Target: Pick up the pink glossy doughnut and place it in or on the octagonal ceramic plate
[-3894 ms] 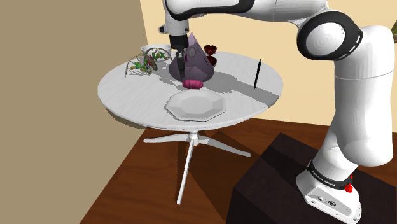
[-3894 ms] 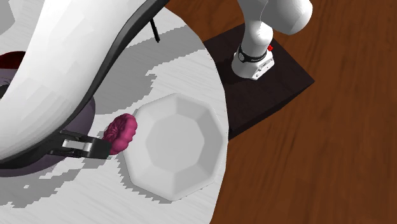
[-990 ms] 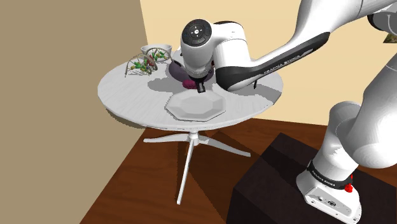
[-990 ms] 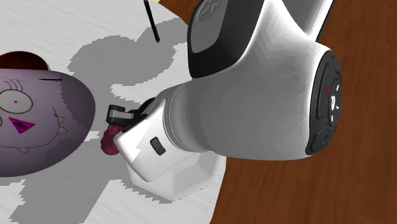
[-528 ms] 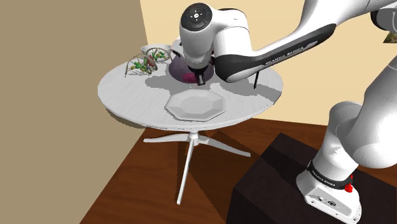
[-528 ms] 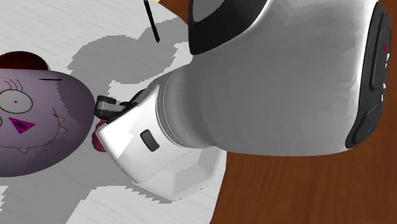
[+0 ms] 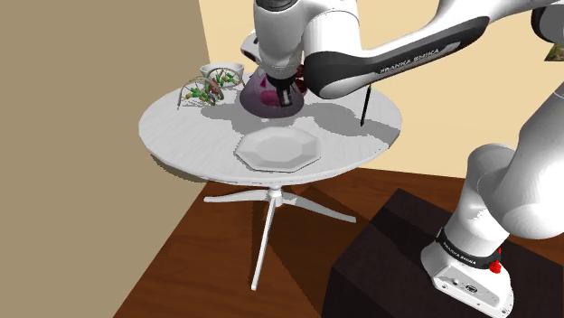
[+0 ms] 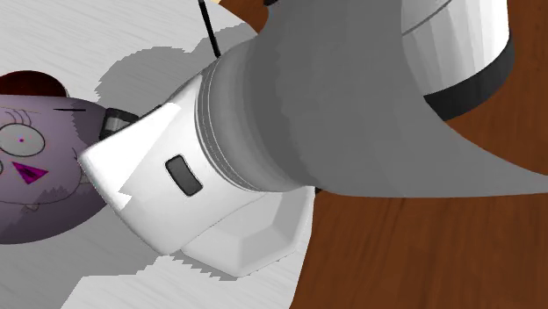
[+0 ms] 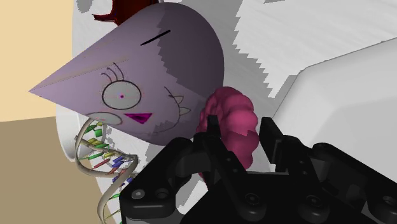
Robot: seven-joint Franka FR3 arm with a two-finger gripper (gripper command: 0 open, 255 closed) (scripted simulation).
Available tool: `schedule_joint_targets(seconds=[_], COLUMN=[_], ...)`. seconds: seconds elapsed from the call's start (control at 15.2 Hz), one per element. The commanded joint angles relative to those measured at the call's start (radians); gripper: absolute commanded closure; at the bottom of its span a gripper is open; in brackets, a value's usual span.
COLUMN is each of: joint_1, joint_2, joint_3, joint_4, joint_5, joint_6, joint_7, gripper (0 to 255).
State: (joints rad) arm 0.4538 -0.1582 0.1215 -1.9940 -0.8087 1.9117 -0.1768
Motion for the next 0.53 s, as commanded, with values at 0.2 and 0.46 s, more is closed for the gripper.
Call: schedule_joint_targets(seconds=[0.2, 0.46], joint_1=[0.023, 0.065], joint_2=[-0.027, -0.069], joint_3=[0.029, 0.087], joint_4=[0.014, 0.006], joint_5=[0.019, 0.049], joint_6=[-0.062, -0.151], joint_7=[0.003, 0.046], gripper=[255, 255])
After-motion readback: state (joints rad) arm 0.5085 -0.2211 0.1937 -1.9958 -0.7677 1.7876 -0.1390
